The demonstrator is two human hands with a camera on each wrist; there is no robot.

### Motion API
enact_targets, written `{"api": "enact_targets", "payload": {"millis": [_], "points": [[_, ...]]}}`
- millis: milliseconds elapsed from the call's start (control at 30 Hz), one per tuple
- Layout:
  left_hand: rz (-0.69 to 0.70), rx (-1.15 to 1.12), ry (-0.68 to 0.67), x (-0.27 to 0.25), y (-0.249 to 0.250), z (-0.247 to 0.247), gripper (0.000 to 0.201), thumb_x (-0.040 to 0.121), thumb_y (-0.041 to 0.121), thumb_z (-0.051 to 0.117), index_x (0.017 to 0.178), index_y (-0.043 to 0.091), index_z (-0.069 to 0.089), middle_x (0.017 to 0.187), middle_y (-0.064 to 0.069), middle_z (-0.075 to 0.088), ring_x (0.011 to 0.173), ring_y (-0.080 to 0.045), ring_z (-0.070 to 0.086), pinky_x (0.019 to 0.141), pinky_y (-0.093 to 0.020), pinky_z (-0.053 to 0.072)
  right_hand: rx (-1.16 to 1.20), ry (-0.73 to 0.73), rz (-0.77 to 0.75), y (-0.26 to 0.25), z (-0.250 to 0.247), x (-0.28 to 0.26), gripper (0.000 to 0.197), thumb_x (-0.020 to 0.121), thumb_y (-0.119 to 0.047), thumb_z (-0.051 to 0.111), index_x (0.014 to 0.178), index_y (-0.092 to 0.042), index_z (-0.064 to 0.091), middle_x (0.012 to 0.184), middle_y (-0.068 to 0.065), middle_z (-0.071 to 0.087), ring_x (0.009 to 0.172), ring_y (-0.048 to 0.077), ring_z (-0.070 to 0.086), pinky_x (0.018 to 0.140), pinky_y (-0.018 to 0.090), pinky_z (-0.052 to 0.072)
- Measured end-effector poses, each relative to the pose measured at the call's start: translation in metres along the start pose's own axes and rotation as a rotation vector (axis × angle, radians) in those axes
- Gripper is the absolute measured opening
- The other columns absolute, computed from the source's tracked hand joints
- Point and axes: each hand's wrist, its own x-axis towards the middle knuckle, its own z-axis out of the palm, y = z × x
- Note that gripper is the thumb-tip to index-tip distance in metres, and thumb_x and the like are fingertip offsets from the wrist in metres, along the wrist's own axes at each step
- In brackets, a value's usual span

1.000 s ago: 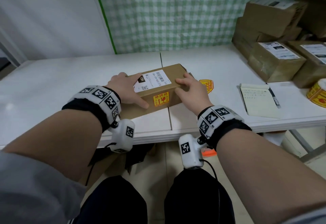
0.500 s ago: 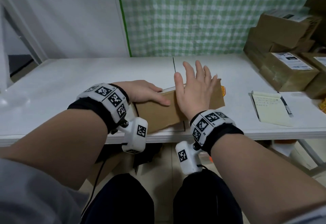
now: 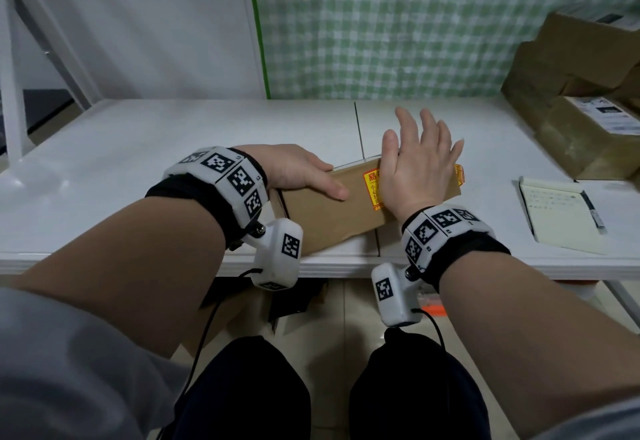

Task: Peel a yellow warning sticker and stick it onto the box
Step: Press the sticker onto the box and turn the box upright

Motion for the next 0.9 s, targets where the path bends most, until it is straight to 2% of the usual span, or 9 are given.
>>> {"api": "enact_targets", "payload": {"millis": [100, 167, 267, 367, 400, 467, 567, 767, 900], "points": [[0.045, 0.011, 0.015, -0.007, 0.004, -0.001, 0.057, 0.068, 0.052, 0.072, 0.119, 0.028, 0.065, 0.105, 0.006, 0.069, 0.100, -0.014, 0.063, 0.096, -0.032, 0.047, -0.015, -0.033, -0.004, 0.001, -0.002, 0.003, 0.048, 0.097, -0.040, 0.022, 0.139, -0.028, 0.040, 0.149, 0.008, 0.039, 0.139, 0.030, 0.027, 0.116, 0.052, 0.011], [0.092, 0.079, 0.091, -0.012, 0.007, -0.003, 0.051, 0.069, 0.057, 0.069, 0.110, 0.028, 0.070, 0.101, 0.008, 0.070, 0.096, -0.013, 0.063, 0.089, -0.028, 0.048, -0.022, -0.051, -0.021, 0.000, -0.003, 0.007, 0.046, 0.097, -0.040, 0.022, 0.133, -0.025, 0.047, 0.138, 0.009, 0.050, 0.132, 0.030, 0.035, 0.113, 0.051, 0.019], [0.163, 0.323, 0.247, -0.014, 0.015, 0.000, 0.053, 0.079, 0.056, 0.060, 0.123, 0.026, 0.062, 0.118, 0.002, 0.066, 0.099, -0.013, 0.054, 0.089, -0.029, 0.043, -0.029, -0.074, -0.025, -0.004, -0.003, 0.013, 0.045, 0.096, -0.039, 0.021, 0.125, -0.023, 0.052, 0.128, 0.010, 0.055, 0.125, 0.030, 0.039, 0.109, 0.052, 0.025], [0.222, 0.488, 0.251, -0.013, 0.018, 0.013, 0.060, 0.087, 0.051, 0.051, 0.141, 0.027, 0.038, 0.132, -0.002, 0.057, 0.114, -0.022, 0.053, 0.095, -0.035, 0.043, -0.026, -0.082, -0.015, -0.006, -0.001, 0.015, 0.046, 0.095, -0.040, 0.020, 0.123, -0.023, 0.053, 0.126, 0.011, 0.056, 0.124, 0.031, 0.040, 0.107, 0.053, 0.026], [0.224, 0.514, 0.239, -0.012, 0.017, 0.018, 0.069, 0.083, 0.056, 0.054, 0.142, 0.027, 0.032, 0.129, -0.002, 0.057, 0.114, -0.024, 0.053, 0.092, -0.036, 0.044, -0.024, -0.078, -0.013, -0.006, 0.000, 0.015, 0.047, 0.095, -0.040, 0.020, 0.124, -0.022, 0.052, 0.126, 0.012, 0.056, 0.124, 0.031, 0.040, 0.108, 0.054, 0.025], [0.226, 0.559, 0.272, -0.012, 0.012, 0.026, 0.090, 0.064, 0.070, 0.064, 0.137, 0.028, 0.033, 0.118, -0.001, 0.058, 0.105, -0.025, 0.057, 0.082, -0.036, 0.048, -0.026, -0.062, -0.012, -0.006, 0.001, 0.014, 0.047, 0.095, -0.041, 0.021, 0.127, -0.023, 0.051, 0.129, 0.012, 0.055, 0.127, 0.031, 0.038, 0.111, 0.055, 0.020], [0.236, 0.617, 0.345, -0.011, 0.007, 0.030, 0.100, 0.046, 0.079, 0.066, 0.126, 0.025, 0.039, 0.108, -0.001, 0.060, 0.095, -0.025, 0.060, 0.076, -0.040, 0.051, -0.027, -0.034, -0.008, -0.008, 0.005, 0.010, 0.048, 0.096, -0.044, 0.023, 0.135, -0.026, 0.044, 0.135, 0.012, 0.049, 0.134, 0.029, 0.032, 0.115, 0.054, 0.010], [0.260, 0.645, 0.430, -0.009, 0.005, 0.034, 0.092, 0.046, 0.078, 0.066, 0.116, 0.022, 0.043, 0.101, 0.000, 0.062, 0.091, -0.024, 0.060, 0.068, -0.035, 0.047, -0.050, -0.028, -0.101, -0.029, 0.012, 0.004, 0.051, 0.095, -0.047, 0.021, 0.139, -0.030, 0.039, 0.143, 0.010, 0.042, 0.140, 0.030, 0.025, 0.114, 0.058, 0.003], [0.263, 0.639, 0.452, -0.008, 0.004, 0.035, 0.092, 0.046, 0.078, 0.066, 0.118, 0.023, 0.045, 0.101, 0.002, 0.063, 0.090, -0.022, 0.060, 0.069, -0.035, 0.048, -0.011, -0.077, -0.149, -0.035, 0.011, 0.003, 0.049, 0.096, -0.045, 0.022, 0.141, -0.031, 0.037, 0.149, 0.009, 0.036, 0.144, 0.031, 0.017, 0.116, 0.056, -0.001]]}}
